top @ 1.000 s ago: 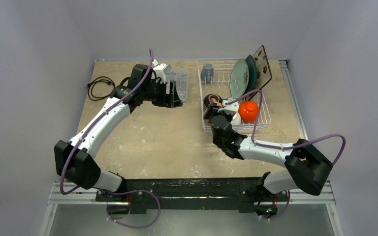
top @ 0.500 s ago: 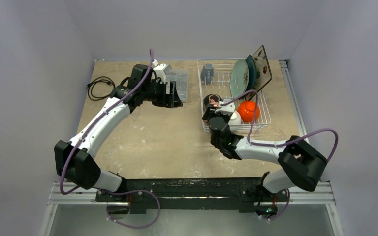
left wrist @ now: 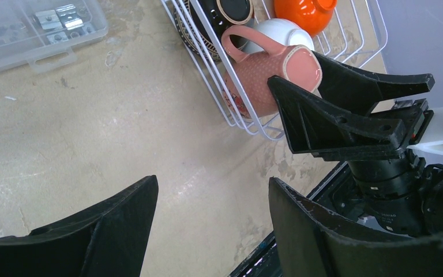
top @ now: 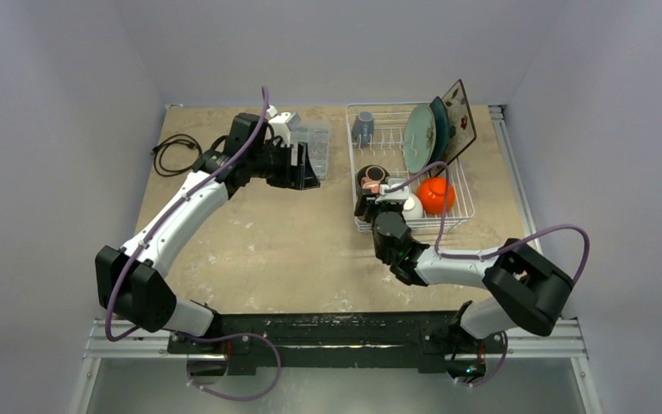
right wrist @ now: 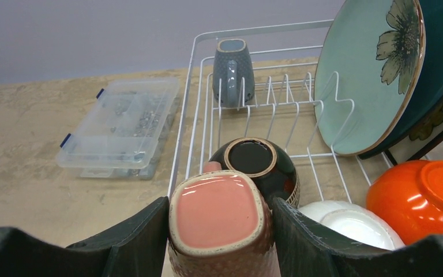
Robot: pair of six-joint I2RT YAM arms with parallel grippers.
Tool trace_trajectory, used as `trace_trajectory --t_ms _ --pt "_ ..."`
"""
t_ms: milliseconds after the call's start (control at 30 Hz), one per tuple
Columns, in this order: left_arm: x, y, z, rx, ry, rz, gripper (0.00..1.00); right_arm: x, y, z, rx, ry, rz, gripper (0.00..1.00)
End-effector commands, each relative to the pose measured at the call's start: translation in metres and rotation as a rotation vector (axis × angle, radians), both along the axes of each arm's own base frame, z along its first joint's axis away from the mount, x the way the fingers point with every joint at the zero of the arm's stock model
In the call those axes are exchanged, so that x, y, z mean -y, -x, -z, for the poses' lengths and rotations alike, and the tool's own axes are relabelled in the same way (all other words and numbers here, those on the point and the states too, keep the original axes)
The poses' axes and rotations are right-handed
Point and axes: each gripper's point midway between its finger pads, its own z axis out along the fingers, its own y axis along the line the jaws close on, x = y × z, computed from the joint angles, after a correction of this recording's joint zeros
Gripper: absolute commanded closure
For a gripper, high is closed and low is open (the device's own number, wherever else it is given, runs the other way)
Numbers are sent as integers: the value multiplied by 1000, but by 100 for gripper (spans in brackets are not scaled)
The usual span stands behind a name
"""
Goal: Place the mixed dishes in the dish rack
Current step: Pick up the cup from the dish rack.
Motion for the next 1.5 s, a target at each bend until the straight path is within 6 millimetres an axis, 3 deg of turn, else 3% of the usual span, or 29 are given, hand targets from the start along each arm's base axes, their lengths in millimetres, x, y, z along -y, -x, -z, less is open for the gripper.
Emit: trace_trajectory --t_ms 0,133,267,633,733,1000,1300,1467 --pt "1 -4 -12 35 30 0 31 -6 26 63 -150 128 -158 100" --pt "3 -3 -14 35 40 5 31 -10 28 62 -178 57 -170 100" --pt "3 -3 -14 34 40 5 31 -5 23 59 -208 -68 -55 100" --pt "3 -4 -11 28 38 5 31 5 -22 -28 -45 -113 25 100" --pt "4 -4 -11 26 38 7 31 7 -30 -47 -9 -116 -13 100" --pt "6 -4 -8 16 45 16 31 -11 -37 -103 135 -55 -223 100" --pt "9 -3 -9 21 58 39 31 -15 -42 -123 170 -65 -295 100" --pt "16 3 -21 71 99 109 31 -12 -50 -134 182 -35 -421 100"
